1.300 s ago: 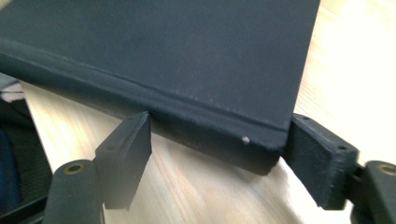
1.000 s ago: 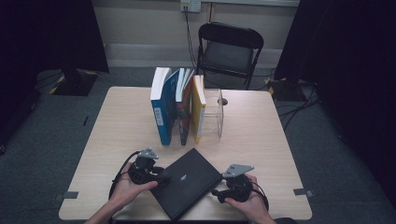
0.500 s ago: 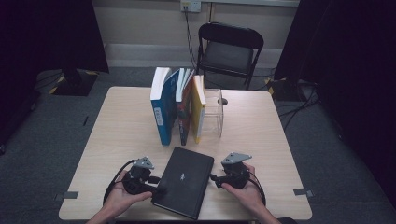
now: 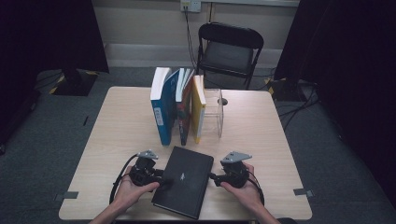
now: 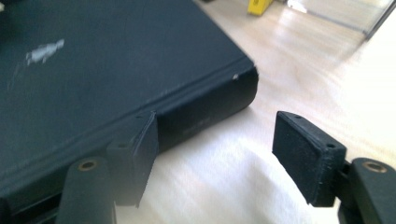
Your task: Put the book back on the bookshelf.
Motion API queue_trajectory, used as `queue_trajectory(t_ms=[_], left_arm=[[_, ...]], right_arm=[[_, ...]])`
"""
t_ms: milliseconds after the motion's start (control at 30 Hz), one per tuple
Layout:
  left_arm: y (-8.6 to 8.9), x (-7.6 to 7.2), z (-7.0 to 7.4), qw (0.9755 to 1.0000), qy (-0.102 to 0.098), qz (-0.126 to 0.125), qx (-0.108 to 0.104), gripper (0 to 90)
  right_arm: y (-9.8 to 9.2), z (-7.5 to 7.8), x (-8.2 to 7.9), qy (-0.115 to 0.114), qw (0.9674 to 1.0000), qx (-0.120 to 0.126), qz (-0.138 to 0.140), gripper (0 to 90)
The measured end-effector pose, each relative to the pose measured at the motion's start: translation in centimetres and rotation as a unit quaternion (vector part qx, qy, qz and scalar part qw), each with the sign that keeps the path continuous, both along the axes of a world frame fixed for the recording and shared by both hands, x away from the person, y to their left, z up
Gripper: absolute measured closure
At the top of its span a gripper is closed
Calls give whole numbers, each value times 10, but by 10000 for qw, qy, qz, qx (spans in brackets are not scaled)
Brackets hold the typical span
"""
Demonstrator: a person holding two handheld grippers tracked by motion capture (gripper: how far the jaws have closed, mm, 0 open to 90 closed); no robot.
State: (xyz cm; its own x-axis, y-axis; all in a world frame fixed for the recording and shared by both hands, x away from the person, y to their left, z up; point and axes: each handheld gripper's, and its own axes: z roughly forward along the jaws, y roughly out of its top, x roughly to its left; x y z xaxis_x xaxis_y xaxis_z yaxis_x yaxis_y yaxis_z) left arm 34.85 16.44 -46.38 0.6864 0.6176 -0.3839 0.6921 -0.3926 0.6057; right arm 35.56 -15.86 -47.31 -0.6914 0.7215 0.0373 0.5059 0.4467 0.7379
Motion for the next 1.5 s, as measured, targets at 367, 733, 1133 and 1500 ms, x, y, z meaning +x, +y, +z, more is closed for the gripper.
queue_trajectory(t_ms=[367, 733, 1133, 1500], left_arm=[[9, -21, -2, 9997, 139, 184, -91, 415], [12, 8, -8, 9960, 239, 739, -434, 414], [10, 20, -14, 9928, 384, 909, -677, 425], [14, 18, -8, 9862, 498, 1084, -1150, 413]], right_arm=[[20, -1, 19, -319, 9993, -126, -151, 372], [7, 3, 4, -191, 9994, -261, 134, 337], [10, -6, -4, 30, 9987, -343, 367, 344], [8, -8, -5, 20, 9990, -268, 344, 340]])
